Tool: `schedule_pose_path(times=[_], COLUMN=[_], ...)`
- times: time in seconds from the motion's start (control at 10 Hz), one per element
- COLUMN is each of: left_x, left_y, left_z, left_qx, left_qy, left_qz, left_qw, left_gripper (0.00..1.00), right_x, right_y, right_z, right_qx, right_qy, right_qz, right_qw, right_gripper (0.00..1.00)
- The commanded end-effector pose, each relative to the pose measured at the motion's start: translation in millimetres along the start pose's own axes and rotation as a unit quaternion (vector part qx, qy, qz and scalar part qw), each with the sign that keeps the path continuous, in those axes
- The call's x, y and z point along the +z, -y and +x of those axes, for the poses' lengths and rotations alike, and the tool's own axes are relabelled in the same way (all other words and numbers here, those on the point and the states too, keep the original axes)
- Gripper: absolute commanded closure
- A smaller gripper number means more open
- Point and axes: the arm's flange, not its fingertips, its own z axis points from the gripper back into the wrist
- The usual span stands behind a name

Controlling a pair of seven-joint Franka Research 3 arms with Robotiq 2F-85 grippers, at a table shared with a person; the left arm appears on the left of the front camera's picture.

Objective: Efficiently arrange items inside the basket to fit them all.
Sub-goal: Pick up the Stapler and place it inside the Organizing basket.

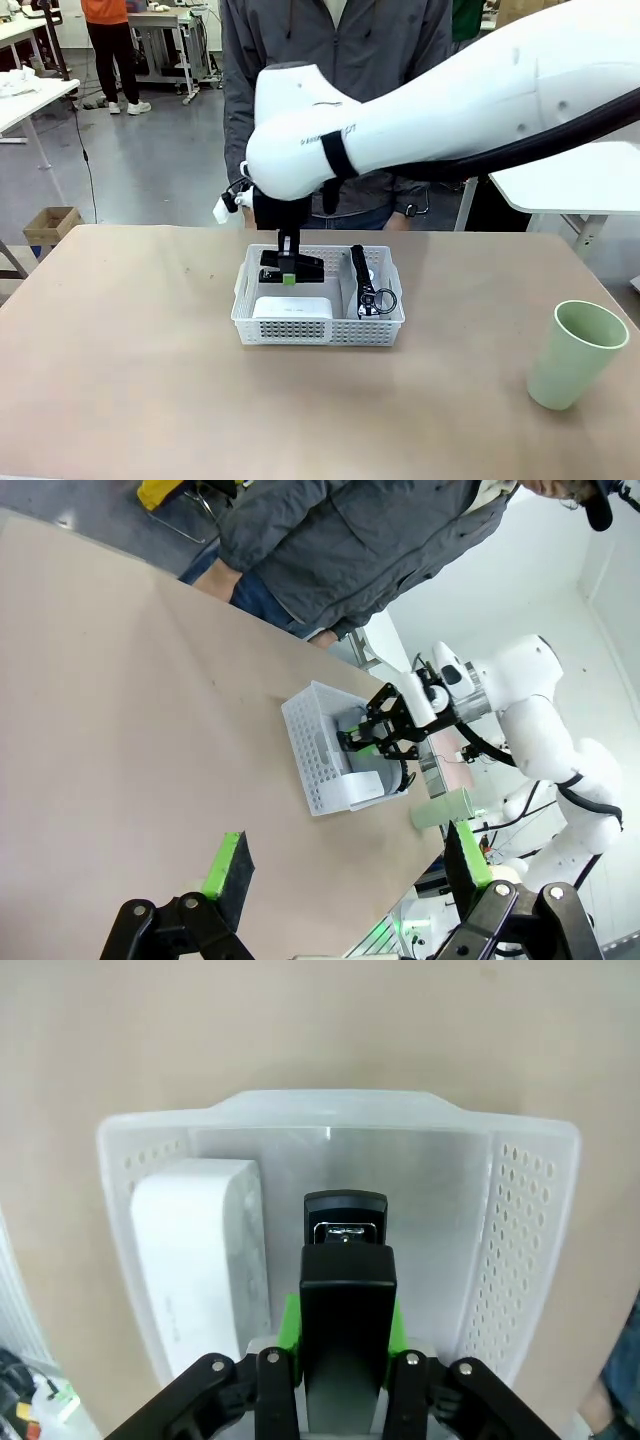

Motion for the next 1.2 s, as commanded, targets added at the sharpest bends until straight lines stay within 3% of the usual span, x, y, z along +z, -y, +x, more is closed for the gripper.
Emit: schedule_pose_path(times=[0.0,0.4,1.0,1.1], left_x=[3.2,3.2,3.2,3.2], left_y=[1.0,1.0,1.0,1.0], left_z=[-1.2,-1.2,-1.2,-1.2], left_qx=[-0.006,-0.006,-0.006,-0.006], left_qy=[-0.005,-0.005,-0.005,-0.005], left_qz=[-0.004,-0.004,-0.004,-0.004], left_qw=[1.000,1.000,1.000,1.000], left_gripper=[0.00,0.00,0.00,0.00], right_x=[-13.3,-38.4,-42.0,-42.3], right_y=[6.8,13.1,16.2,16.3], right_z=[23.5,18.1,15.0,14.7], right_qx=[-0.033,-0.029,-0.034,-0.036], right_qy=[-0.028,-0.043,-0.048,-0.050], right_qz=[-0.025,-0.014,-0.013,-0.012], right_qw=[0.999,0.999,0.998,0.998], right_gripper=[0.63,0.63,0.63,0.04])
